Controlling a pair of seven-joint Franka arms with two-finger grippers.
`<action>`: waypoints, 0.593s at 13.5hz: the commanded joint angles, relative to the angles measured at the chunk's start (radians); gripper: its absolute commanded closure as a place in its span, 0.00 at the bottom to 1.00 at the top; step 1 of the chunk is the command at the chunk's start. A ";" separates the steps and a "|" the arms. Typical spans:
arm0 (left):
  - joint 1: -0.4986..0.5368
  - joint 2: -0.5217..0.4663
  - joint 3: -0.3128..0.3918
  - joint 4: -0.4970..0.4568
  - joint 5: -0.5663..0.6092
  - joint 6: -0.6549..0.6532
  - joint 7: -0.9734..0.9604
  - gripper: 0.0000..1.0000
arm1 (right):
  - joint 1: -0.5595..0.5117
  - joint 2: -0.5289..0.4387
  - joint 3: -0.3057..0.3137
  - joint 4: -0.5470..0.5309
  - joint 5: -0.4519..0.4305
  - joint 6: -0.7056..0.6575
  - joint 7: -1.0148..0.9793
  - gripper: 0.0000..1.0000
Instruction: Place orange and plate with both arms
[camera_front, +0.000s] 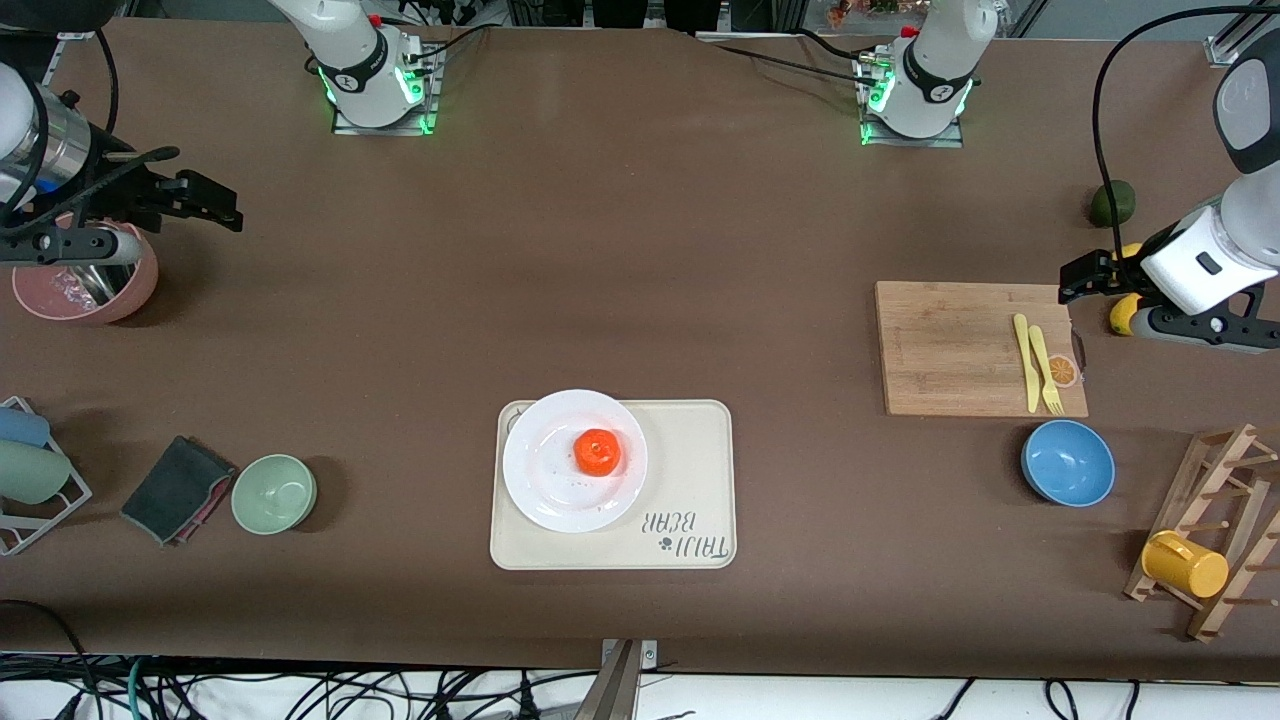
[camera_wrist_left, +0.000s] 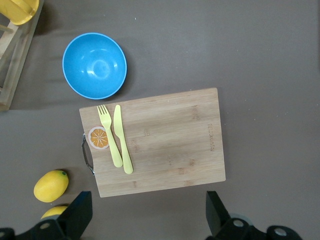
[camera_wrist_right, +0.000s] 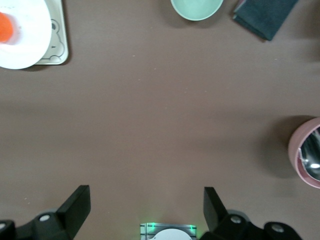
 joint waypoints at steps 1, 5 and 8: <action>0.004 -0.004 -0.005 0.005 0.006 -0.007 0.012 0.00 | -0.006 0.002 -0.003 0.040 -0.051 -0.021 0.004 0.00; 0.004 -0.002 -0.007 0.005 0.006 -0.007 0.010 0.00 | -0.006 -0.003 -0.006 0.040 -0.044 -0.021 0.007 0.00; 0.004 -0.002 -0.007 0.005 0.006 -0.007 0.010 0.00 | -0.009 -0.014 -0.006 0.040 -0.044 -0.019 0.010 0.00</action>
